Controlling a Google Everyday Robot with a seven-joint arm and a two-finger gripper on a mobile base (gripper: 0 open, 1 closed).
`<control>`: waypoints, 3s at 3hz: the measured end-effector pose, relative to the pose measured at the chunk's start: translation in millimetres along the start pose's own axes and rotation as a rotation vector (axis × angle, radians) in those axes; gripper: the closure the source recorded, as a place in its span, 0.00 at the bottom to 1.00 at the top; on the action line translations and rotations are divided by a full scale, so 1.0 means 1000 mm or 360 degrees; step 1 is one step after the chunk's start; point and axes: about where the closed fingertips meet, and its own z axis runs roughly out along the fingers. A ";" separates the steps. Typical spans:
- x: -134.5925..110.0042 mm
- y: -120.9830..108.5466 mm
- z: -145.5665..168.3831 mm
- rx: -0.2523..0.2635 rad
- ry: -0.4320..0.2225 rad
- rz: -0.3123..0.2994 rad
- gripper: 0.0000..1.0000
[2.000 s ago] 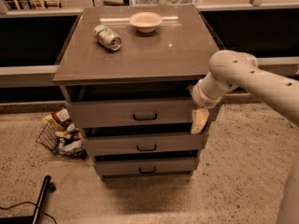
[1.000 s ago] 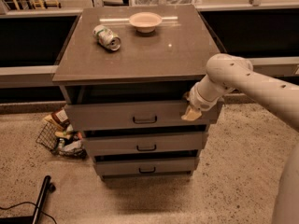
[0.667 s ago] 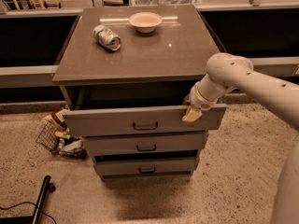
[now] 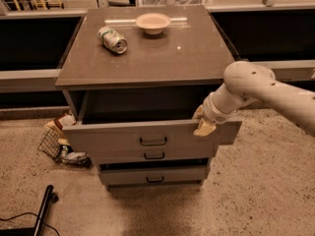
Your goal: Open top drawer
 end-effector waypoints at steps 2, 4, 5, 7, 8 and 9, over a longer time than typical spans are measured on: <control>0.000 0.000 0.000 0.0000 0.0000 0.0000 0.37; -0.004 0.016 0.005 -0.0078 -0.0023 -0.0043 0.00; -0.008 0.037 0.008 -0.0176 -0.0060 -0.0089 0.00; -0.012 0.059 0.006 -0.0287 -0.0059 -0.0129 0.19; -0.018 0.078 -0.006 -0.0288 -0.0038 -0.0157 0.41; -0.017 0.077 -0.006 -0.0288 -0.0038 -0.0157 0.66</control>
Offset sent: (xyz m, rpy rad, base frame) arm 0.0000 0.0000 0.0000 0.0000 0.0001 0.0001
